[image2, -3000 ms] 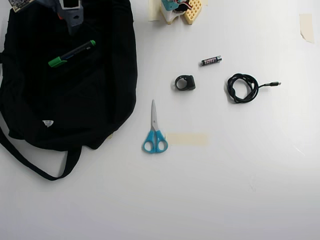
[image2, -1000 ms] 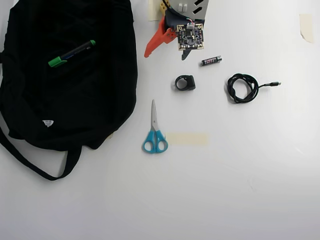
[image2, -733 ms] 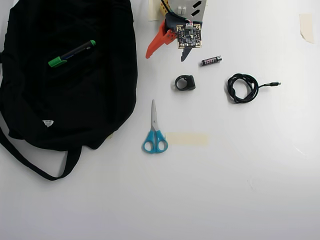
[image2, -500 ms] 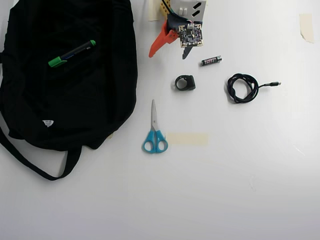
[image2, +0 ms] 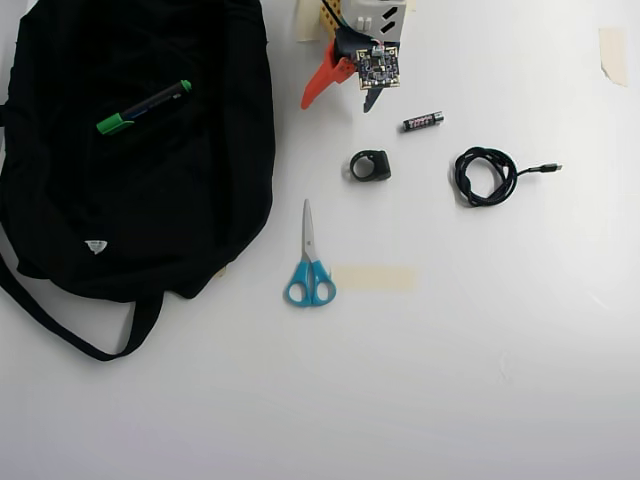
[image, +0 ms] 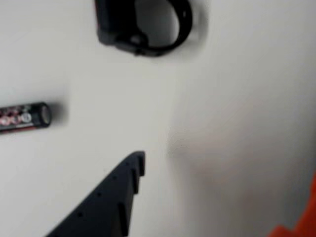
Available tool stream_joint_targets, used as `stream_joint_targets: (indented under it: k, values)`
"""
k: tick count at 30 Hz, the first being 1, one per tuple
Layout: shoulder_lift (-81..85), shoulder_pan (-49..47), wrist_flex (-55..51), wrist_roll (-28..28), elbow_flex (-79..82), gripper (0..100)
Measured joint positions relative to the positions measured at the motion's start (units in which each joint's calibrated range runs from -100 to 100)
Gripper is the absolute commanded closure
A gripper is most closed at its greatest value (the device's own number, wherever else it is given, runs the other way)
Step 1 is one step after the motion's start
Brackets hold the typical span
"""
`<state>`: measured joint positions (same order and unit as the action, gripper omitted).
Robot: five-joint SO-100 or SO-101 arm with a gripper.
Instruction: Put the green marker into the black bag
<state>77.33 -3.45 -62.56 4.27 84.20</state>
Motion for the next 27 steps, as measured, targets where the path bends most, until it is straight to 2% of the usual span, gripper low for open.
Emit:
stream_joint_targets:
  k: [27]
  values:
    - [12.2, -0.07, -0.43, 0.0, 14.15, 61]
